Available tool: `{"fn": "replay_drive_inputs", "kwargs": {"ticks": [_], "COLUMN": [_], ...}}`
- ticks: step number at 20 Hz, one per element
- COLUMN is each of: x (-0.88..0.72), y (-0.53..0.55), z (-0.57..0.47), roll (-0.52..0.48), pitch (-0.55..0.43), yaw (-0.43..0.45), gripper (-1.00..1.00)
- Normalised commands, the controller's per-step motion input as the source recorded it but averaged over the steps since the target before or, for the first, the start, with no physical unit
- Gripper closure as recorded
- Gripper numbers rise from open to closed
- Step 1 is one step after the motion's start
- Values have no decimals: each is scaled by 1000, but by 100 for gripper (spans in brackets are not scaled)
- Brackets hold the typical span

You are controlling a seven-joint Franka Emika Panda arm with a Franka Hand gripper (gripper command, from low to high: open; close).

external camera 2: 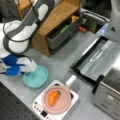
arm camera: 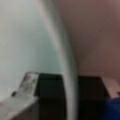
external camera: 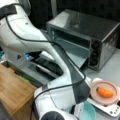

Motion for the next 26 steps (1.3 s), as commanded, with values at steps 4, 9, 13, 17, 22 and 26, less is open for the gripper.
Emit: {"fn": "replay_drive_inputs", "kwargs": {"ticks": [4, 9, 13, 17, 22, 26], "x": [384, 326, 261, 202, 188, 146], "y": [-127, -114, -81, -54, -29, 35], "z": [124, 243, 328, 280, 146, 135], "roll": [336, 388, 419, 336, 254, 134], "pitch": [180, 230, 261, 241, 160, 114], "yaw": [75, 35, -43, -112, -67, -237], "gripper": [100, 100, 100, 100, 100, 100]}}
